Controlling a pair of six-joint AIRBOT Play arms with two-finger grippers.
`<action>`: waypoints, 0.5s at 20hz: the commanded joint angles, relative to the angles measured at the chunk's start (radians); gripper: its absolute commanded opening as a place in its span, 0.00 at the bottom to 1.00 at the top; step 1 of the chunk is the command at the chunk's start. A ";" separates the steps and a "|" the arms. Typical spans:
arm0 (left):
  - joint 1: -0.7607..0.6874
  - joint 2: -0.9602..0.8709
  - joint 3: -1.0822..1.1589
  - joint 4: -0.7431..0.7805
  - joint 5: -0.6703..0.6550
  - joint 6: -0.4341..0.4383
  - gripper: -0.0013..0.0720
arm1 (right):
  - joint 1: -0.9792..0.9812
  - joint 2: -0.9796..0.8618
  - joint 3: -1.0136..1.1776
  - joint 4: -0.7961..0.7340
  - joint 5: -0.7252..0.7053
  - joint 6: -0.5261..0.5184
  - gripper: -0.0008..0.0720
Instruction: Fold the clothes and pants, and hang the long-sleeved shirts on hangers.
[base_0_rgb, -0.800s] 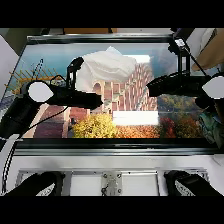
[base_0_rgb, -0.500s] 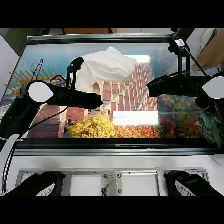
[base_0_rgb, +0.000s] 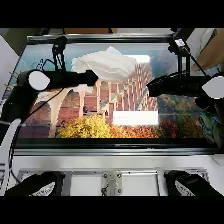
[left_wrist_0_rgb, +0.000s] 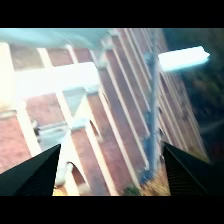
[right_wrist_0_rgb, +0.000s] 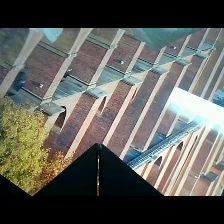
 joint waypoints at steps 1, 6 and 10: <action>0.074 -0.207 0.144 0.116 0.063 -0.002 0.97 | -0.001 -0.001 0.000 0.000 0.000 0.000 0.02; 0.107 -0.579 0.374 0.147 0.151 -0.021 0.97 | -0.001 -0.001 0.000 0.000 0.000 0.000 0.03; 0.090 -0.800 0.547 0.148 0.198 -0.021 0.97 | 0.000 -0.001 0.000 0.000 0.000 0.000 0.03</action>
